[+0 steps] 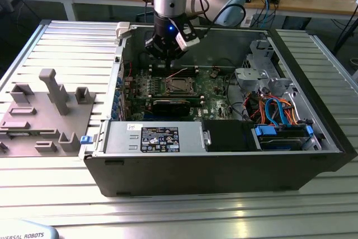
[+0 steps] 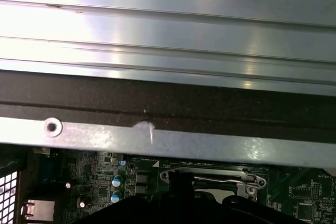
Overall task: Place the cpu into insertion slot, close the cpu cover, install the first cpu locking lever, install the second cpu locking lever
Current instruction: 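Install the first cpu locking lever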
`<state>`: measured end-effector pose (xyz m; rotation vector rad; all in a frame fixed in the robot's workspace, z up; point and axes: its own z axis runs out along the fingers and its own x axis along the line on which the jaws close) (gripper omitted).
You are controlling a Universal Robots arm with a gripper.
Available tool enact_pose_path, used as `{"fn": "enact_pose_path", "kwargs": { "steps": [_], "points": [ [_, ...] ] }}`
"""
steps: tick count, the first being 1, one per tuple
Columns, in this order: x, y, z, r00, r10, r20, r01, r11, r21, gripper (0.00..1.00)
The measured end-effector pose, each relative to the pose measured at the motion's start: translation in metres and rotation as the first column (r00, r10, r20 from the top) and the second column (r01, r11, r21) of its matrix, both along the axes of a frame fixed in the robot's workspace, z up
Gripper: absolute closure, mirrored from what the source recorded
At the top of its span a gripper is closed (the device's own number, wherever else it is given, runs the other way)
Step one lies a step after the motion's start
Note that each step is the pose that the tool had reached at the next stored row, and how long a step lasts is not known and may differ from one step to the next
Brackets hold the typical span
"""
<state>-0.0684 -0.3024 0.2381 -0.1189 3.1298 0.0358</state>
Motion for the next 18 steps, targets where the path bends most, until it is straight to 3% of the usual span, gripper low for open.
{"fn": "enact_pose_path", "kwargs": {
  "steps": [11,18],
  "points": [
    [0.0108,0.0010,-0.0094,1.0000,0.004,-0.0001,-0.004,1.0000,0.0000,0.89],
    [0.0166,0.0083,-0.0168,0.9999,0.016,0.0001,-0.016,0.9999,-0.0001,0.89]
  ]
}}
